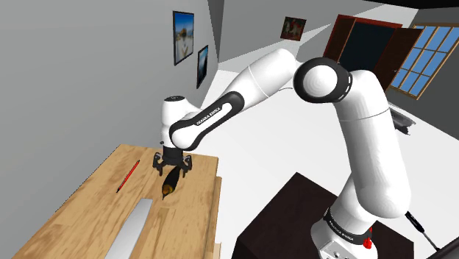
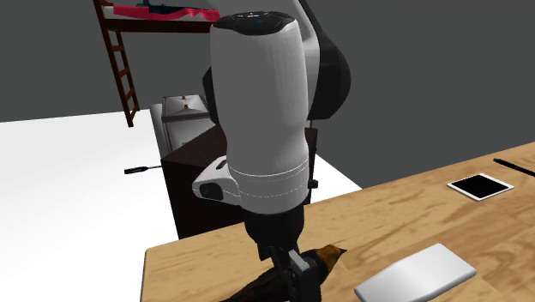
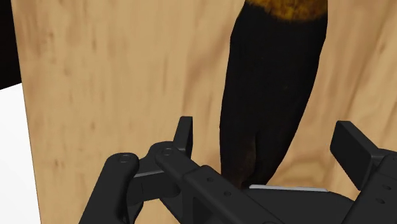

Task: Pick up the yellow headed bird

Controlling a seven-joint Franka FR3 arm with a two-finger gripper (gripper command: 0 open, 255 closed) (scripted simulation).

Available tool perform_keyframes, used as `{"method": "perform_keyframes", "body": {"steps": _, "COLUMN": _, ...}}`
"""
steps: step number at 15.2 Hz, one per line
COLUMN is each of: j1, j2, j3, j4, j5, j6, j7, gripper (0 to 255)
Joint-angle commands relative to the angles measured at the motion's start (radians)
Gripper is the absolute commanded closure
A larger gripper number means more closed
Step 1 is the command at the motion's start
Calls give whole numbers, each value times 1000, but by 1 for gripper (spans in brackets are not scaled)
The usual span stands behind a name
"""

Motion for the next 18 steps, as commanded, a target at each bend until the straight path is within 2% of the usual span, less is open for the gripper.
{"method": "perform_keyframes", "body": {"steps": 1, "j1": 2, "j2": 10, "j3": -3, "j4": -2, "j5": -4, "j6": 12, "j7": 1, "gripper": 0}}
{"method": "perform_keyframes", "body": {"steps": 2, "j1": 2, "j2": 10, "j3": -3, "j4": -2, "j5": -4, "j6": 12, "j7": 1, "gripper": 0}}
{"method": "perform_keyframes", "body": {"steps": 3, "j1": 2, "j2": 11, "j3": -3, "j4": -1, "j5": -4, "j6": 12, "j7": 1, "gripper": 255}}
{"method": "perform_keyframes", "body": {"steps": 12, "j1": 2, "j2": 10, "j3": -3, "j4": -2, "j5": -4, "j6": 12, "j7": 1, "gripper": 255}}
{"method": "perform_keyframes", "body": {"steps": 18, "j1": -10, "j2": -45, "j3": 12, "j4": -2, "j5": 15, "j6": -41, "j7": -6, "gripper": 255}}
